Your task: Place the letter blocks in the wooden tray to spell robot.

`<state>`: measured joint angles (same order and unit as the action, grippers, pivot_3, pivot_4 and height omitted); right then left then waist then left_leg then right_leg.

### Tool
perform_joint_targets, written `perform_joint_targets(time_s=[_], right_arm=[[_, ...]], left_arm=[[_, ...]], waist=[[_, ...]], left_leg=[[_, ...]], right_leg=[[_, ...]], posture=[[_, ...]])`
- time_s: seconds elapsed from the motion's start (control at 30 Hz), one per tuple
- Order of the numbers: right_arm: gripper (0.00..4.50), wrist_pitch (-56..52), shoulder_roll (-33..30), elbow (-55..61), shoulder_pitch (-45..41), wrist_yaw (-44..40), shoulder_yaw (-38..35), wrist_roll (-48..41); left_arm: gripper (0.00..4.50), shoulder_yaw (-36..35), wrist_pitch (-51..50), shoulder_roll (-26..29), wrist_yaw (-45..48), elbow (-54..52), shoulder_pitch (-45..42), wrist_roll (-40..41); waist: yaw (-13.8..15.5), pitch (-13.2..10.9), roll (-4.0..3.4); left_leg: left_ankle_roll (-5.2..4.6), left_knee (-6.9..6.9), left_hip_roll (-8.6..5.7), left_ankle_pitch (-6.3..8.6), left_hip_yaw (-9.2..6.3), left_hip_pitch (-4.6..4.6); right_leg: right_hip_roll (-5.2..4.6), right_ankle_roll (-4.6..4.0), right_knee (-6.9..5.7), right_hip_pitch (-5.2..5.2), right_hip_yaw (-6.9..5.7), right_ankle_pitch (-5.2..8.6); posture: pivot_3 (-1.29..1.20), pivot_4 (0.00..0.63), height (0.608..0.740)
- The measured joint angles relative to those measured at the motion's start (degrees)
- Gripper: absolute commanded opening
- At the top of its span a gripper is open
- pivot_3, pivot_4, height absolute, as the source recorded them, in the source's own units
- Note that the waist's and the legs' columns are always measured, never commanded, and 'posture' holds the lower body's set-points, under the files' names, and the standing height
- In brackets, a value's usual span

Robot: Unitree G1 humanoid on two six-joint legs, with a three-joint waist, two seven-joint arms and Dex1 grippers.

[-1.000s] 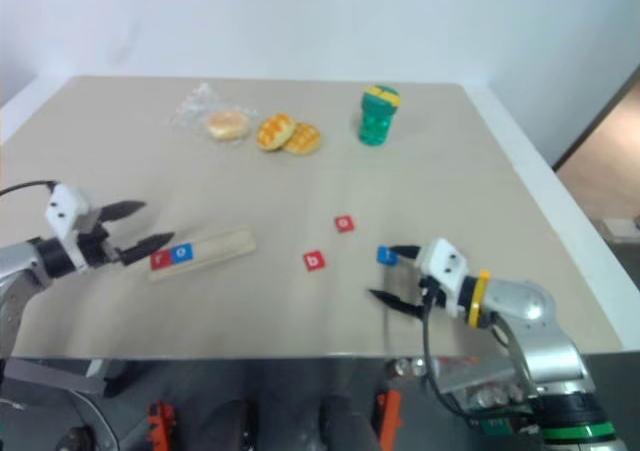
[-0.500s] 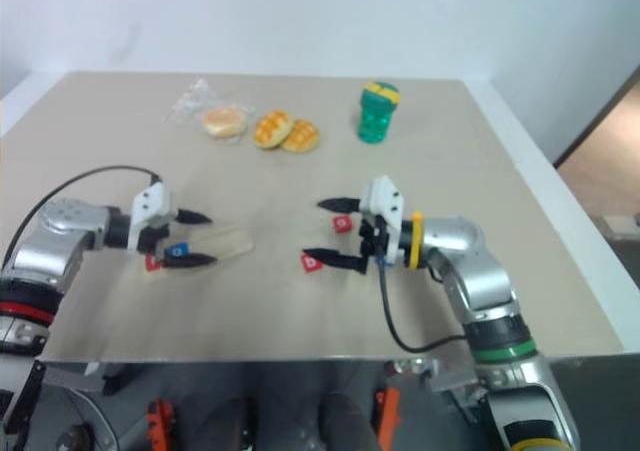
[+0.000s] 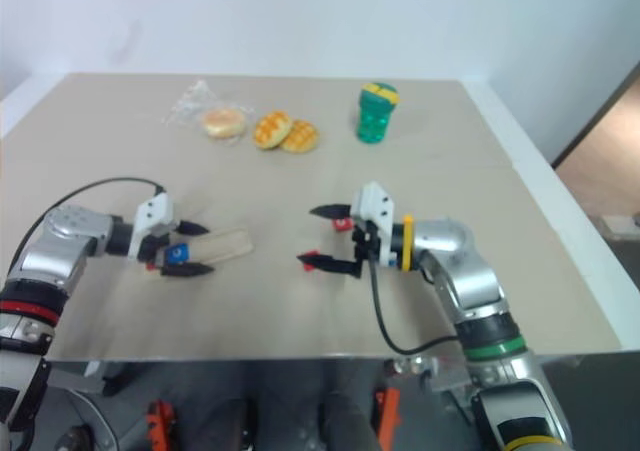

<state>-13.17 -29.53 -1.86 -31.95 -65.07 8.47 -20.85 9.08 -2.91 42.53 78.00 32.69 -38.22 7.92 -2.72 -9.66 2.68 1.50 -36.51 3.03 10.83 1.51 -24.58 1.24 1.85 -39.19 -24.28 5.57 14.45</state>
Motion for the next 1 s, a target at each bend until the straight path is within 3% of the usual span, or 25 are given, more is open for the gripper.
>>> perform_joint_targets(time_s=[0.03,0.2,0.23,0.47,0.53,0.77,0.9,1.0], right_arm=[[4.47,0.09,0.05,-0.16,-0.22,0.0,0.0,0.1],[4.5,0.9,0.6,-0.76,-0.65,-0.04,0.01,0.4],[4.5,0.94,0.6,-0.81,-0.65,-0.06,0.01,0.42],[4.5,1.27,0.38,-1.72,-0.65,-0.94,0.01,0.66],[4.5,1.56,-0.48,-1.87,-0.65,-1.16,-0.02,0.9],[4.5,2.03,-0.72,-1.94,-0.62,-1.23,-0.02,0.94],[4.5,2.72,-0.96,-2.38,-0.35,-0.72,-0.2,1.46],[4.5,2.99,-1.02,-2.36,-0.19,-0.46,-0.31,1.5]], left_arm=[[4.5,0.02,0.14,-0.02,-0.12,0.22,0.0,-0.13],[3.37,0.05,1.32,-0.35,-3.67,4.43,-1.24,-1.42],[3.31,0.04,1.52,-0.36,-4.05,4.75,-1.29,-1.49],[3.28,0.06,3.25,-0.03,-4.34,5.42,-0.46,-1.77],[3.28,1.44,5.49,1.96,3.11,-3.17,3.45,-1.14],[3.28,3.77,5.27,1.52,6.3,-8.04,3.37,-1.37],[3.28,8.19,1.75,-5.74,5.63,-8.86,-2.15,-4.12],[3.28,9.08,0.55,-6.92,5.11,-9.71,-2.69,-4.24]], waist=[[-0.01,0.0,-0.01],[-0.05,0.12,-0.21],[-0.08,0.12,-0.21],[-0.44,0.11,-0.23],[-0.74,0.11,-0.24],[-0.25,0.11,-0.24],[0.71,0.09,-0.27],[0.6,0.09,-0.27]], left_leg=[[0.0,0.0,0.0,0.0,0.01,0.03],[-0.21,0.02,0.06,-0.13,0.02,0.56],[-0.28,0.02,0.07,-0.17,0.04,0.6],[-0.51,0.12,0.11,-0.32,0.06,1.31],[-0.47,0.2,0.16,-0.31,0.15,1.26],[-0.17,0.23,0.05,-0.03,0.1,1.12],[-0.3,0.13,-0.41,0.08,0.01,0.72],[-0.3,0.06,-0.46,0.08,0.02,0.54]], right_leg=[[0.0,0.0,0.0,0.01,0.0,0.0],[0.08,-0.11,-0.05,0.44,0.0,-0.14],[0.09,-0.19,-0.05,0.46,0.01,-0.16],[0.18,-0.62,-0.04,0.87,0.14,-0.39],[0.15,-0.66,-0.01,0.81,0.19,-0.33],[0.14,-0.24,-0.01,0.79,0.26,0.03],[-0.28,0.21,0.08,0.7,0.23,0.24],[-0.33,0.32,0.15,0.6,0.25,0.18]], posture=[[0.0,0.15,0.74],[0.0,0.15,0.74],[0.0,0.15,0.74],[0.0,0.15,0.74],[0.0,0.15,0.74],[0.0,0.15,0.74],[0.0,0.15,0.74],[0.0,0.15,0.74]])
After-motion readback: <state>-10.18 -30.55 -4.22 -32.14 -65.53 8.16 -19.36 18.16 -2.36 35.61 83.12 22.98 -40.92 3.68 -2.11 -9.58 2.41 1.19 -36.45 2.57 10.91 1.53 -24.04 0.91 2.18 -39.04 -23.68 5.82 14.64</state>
